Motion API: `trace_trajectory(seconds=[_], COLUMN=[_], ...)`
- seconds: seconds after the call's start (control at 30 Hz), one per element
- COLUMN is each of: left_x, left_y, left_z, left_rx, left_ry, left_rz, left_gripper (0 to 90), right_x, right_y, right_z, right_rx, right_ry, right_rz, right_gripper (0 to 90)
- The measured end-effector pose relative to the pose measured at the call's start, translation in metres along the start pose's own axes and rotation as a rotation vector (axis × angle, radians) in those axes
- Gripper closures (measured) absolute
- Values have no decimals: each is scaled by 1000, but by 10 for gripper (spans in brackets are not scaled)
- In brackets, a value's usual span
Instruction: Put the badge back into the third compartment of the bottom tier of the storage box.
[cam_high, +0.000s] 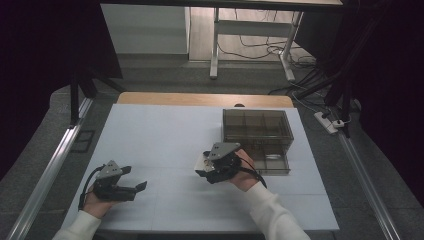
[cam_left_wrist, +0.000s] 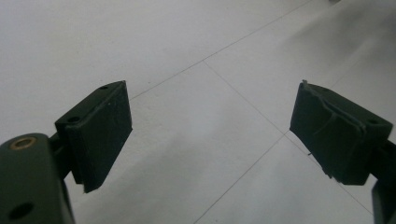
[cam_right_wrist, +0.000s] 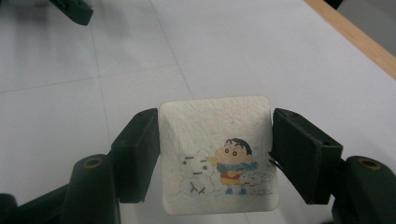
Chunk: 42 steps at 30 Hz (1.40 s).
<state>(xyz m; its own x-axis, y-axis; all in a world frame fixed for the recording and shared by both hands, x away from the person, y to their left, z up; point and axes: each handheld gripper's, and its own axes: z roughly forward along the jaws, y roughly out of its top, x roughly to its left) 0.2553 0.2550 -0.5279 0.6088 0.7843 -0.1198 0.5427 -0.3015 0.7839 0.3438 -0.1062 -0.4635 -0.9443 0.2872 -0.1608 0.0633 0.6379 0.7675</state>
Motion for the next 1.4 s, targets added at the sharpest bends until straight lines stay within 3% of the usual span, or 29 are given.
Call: trace_trajectory(seconds=[0.4,1.4], left_x=[0,-1], left_y=[0,-1], left_z=[1,0], left_rx=[7,8], left_ry=[0,-3], left_rz=[0,2], left_gripper=[126,126], right_x=[-8,-21], right_y=[-9,-37], right_z=[-30,-71], right_rx=[-28,-55], right_ry=[-49,-149], right_rz=[38,132], right_gripper=[332,332])
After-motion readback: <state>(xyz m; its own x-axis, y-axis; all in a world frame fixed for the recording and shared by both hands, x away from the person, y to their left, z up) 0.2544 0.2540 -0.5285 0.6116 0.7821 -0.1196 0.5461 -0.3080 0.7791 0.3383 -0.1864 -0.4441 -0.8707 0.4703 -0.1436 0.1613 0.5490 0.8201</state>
